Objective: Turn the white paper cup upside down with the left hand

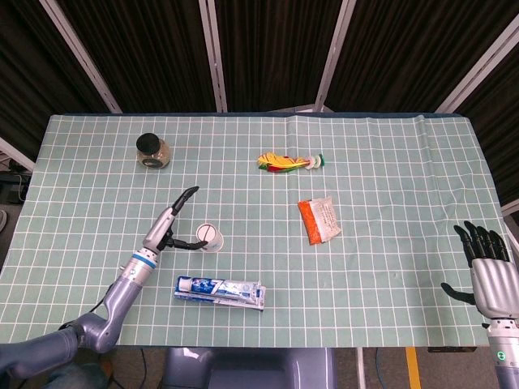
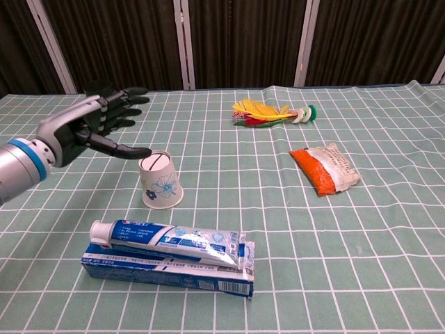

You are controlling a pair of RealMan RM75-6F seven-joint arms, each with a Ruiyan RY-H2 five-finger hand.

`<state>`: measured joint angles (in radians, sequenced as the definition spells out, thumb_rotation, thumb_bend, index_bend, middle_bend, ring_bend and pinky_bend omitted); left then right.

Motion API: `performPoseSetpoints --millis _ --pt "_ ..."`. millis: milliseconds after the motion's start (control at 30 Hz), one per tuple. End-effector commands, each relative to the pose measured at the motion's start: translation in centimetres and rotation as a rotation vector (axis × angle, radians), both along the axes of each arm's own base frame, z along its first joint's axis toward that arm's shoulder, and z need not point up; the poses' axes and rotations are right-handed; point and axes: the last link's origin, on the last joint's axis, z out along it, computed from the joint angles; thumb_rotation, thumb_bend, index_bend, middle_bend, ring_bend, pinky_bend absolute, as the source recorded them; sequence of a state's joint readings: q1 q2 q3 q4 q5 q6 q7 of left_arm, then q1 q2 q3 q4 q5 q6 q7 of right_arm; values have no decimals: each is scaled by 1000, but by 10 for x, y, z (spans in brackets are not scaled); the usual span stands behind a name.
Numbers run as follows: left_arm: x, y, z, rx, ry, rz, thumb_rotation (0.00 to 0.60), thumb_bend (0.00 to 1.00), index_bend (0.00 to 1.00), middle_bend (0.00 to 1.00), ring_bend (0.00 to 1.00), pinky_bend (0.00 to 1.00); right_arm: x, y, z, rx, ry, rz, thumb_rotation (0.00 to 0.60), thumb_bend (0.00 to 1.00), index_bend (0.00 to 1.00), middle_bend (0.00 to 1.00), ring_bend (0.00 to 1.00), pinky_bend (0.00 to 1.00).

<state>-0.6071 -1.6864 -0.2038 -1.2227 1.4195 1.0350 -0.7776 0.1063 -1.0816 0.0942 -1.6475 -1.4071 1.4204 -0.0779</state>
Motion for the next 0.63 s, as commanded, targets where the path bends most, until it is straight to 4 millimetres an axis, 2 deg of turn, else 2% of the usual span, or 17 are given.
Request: performPoseSetpoints --millis 33,133,300,333,367,467,633 --pt "-8 -8 39 102 77 -65 600 0 8 0 0 0 2 1 0 0 -4 7 600 0 60 0 0 0" --pt "-18 -13 61 169 208 -98 600 0 0 0 0 0 4 2 0 0 -9 14 600 0 59 0 0 0" --pt "-40 -30 104 297 542 -133 600 0 0 0 0 0 9 4 0 1 -18 30 600 0 60 0 0 0" --pt "-56 -40 121 351 686 -127 600 0 0 0 0 0 10 4 -1 3 -20 36 600 0 60 0 0 0" --pt "-61 -48 127 371 742 -115 600 0 0 0 0 0 11 5 -1 5 -19 38 600 0 59 0 0 0" --pt "-76 -68 136 395 856 -66 600 0 0 0 0 0 12 6 -1 7 -20 43 600 0 60 0 0 0" --pt "-87 -90 142 395 893 -6 600 0 0 0 0 0 14 7 -1 6 -22 48 600 0 60 0 0 0"
